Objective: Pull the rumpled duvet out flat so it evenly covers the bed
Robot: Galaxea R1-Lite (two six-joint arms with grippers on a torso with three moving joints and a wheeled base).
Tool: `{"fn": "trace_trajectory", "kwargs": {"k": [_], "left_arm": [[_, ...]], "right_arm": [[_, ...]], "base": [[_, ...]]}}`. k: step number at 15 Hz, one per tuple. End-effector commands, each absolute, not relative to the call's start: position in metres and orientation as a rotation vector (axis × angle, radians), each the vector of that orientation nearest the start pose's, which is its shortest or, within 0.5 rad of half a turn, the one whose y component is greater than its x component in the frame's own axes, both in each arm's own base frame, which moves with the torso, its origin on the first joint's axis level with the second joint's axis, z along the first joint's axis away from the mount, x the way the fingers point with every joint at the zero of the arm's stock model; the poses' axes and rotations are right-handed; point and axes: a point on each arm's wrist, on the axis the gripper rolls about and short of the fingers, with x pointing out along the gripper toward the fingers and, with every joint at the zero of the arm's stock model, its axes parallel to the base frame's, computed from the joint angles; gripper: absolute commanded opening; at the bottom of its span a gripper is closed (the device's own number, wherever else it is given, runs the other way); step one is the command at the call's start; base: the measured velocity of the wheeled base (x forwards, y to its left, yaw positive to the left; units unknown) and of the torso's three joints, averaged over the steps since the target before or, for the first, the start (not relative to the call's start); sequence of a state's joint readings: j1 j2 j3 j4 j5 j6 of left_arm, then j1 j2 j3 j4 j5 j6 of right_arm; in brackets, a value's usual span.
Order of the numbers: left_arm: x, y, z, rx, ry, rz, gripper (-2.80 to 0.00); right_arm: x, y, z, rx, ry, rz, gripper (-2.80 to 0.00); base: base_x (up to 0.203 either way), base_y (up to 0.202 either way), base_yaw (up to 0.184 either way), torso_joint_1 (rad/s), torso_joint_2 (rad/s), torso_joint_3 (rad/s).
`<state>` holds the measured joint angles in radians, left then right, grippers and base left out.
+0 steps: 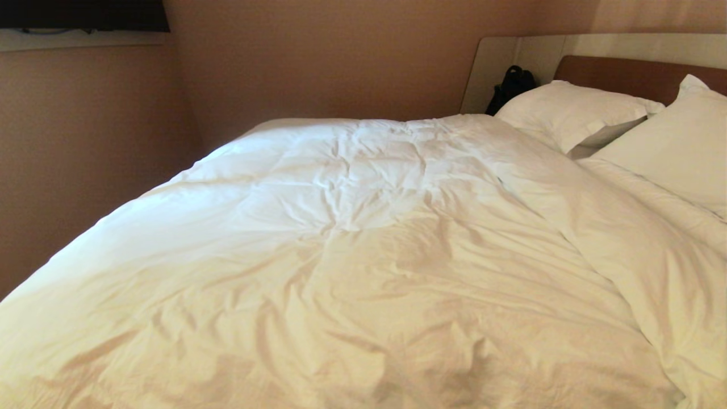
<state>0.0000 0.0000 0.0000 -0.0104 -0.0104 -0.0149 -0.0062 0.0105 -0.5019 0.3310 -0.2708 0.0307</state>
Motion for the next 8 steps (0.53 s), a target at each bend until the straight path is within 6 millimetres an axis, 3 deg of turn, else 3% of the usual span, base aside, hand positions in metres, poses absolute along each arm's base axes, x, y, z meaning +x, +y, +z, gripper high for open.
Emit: {"fn": "trace_trajectory", "kwargs": {"k": [1, 3, 8], "left_arm": [[-0.023, 0.0, 0.077, -0.015, -0.009, -0.011, -2.8], [-0.023, 0.0, 0.077, -0.015, -0.009, -0.011, -2.8], [-0.023, 0.0, 0.077, -0.015, -0.009, -0.011, -2.8]], "right_arm": [[-0.08, -0.005, 0.178, 0.046, -0.334, -0.255, -2.8], [-0.071, -0.005, 0.172, 0.026, -0.37, -0.246, -2.8], [-0.032, -0.002, 0.116, -0.045, -0.293, -0.116, -2.8]], "base": [[0.0, 0.0, 0.0, 0.0, 0.0, 0.0], [0.0, 0.0, 0.0, 0.0, 0.0, 0.0], [0.0, 0.0, 0.0, 0.0, 0.0, 0.0]]}}
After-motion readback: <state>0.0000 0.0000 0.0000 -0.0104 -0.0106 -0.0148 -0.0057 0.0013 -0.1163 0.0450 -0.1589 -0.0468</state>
